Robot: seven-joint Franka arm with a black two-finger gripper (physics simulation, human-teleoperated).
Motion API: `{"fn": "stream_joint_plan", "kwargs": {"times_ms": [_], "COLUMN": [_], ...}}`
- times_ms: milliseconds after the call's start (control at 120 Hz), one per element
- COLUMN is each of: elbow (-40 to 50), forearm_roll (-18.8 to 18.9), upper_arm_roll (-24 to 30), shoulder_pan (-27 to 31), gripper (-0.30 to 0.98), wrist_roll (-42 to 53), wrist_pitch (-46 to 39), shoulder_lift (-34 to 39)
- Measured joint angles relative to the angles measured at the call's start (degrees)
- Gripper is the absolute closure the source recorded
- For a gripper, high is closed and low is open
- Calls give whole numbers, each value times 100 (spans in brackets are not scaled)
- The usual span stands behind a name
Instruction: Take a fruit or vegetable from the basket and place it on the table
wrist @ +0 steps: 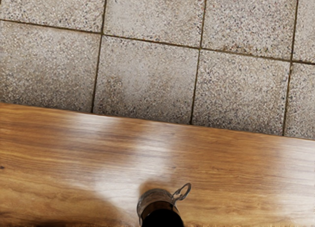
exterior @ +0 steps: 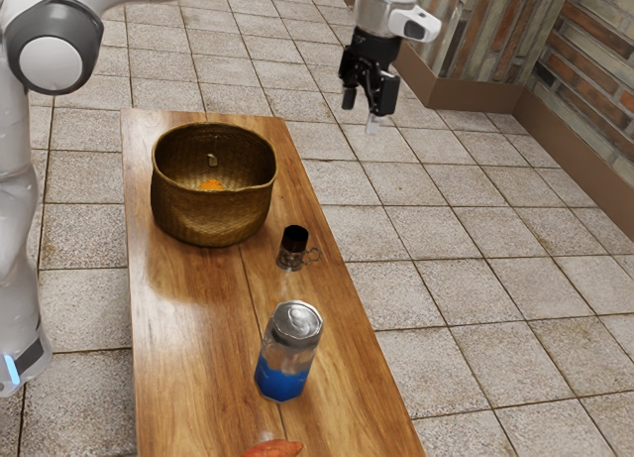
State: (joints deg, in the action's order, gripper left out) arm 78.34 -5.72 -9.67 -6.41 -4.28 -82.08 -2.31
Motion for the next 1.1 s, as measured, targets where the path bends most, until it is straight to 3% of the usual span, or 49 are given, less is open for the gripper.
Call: {"fn": "stream_joint_plan", "kwargs": {"times_ms": [158,258,342,433,592,650,767,833,925,1042,1100], "elbow": [-29,-920,-1113,-1094,-976,-311,2212,2889,3550,3947,4245], "forearm_roll": [-10,-242,-497,-626,-173,-55,124,420,706,940,1147], "upper_arm_roll": [-9,42,564,1129,1498,1517,1405,1237,193,-56,-275], "shoulder_pan": [-31,-118,56,-130,-148,-95,-405,-924,-1789,-1573,-1557], "gripper": [0,0,0,0,0,0,0,0,0,0,0], "wrist_roll": [-82,-6,61,125,211,206,136,91,232,400,431], "wrist_pitch": [60,180,377,608,1538,1731,1182,619,-457,-1336,-1673], "shoulder_lift": [11,694,880,898,825,1224,2786,3141,3347,3537,4054]}}
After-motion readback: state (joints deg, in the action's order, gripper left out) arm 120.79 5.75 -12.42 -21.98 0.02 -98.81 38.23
